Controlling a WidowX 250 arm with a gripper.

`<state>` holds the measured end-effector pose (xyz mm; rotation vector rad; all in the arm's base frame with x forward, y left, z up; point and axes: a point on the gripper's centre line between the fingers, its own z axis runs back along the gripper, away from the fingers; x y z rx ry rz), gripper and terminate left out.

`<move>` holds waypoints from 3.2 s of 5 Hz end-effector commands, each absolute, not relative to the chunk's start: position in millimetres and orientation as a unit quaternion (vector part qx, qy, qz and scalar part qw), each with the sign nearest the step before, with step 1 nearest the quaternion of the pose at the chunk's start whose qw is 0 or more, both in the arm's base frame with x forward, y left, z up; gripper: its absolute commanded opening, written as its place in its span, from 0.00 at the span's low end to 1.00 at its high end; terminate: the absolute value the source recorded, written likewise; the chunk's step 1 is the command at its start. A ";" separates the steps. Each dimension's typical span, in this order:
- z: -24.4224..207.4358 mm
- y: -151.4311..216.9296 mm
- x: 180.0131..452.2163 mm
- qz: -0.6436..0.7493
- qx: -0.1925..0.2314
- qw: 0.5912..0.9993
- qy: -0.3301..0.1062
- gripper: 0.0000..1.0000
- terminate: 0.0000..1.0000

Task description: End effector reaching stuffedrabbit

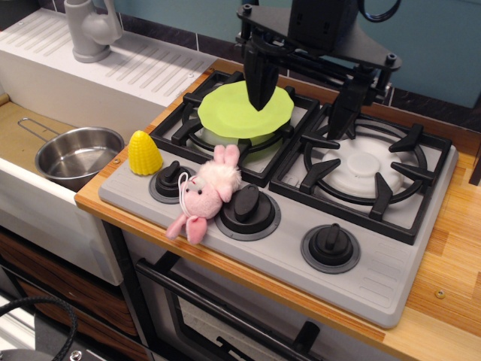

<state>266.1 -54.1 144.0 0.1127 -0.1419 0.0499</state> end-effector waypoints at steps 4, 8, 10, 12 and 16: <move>143.9 -61.5 268.3 0.028 0.063 0.996 -0.061 1.00 0.00; 116.3 7.9 281.4 -0.031 0.074 0.989 -0.121 1.00 0.00; 81.5 29.8 287.4 -0.035 0.066 0.987 -0.146 1.00 0.00; 55.6 34.7 285.1 -0.025 0.062 0.985 -0.156 1.00 0.00; 27.2 16.8 270.9 -0.004 0.058 0.985 -0.162 1.00 0.00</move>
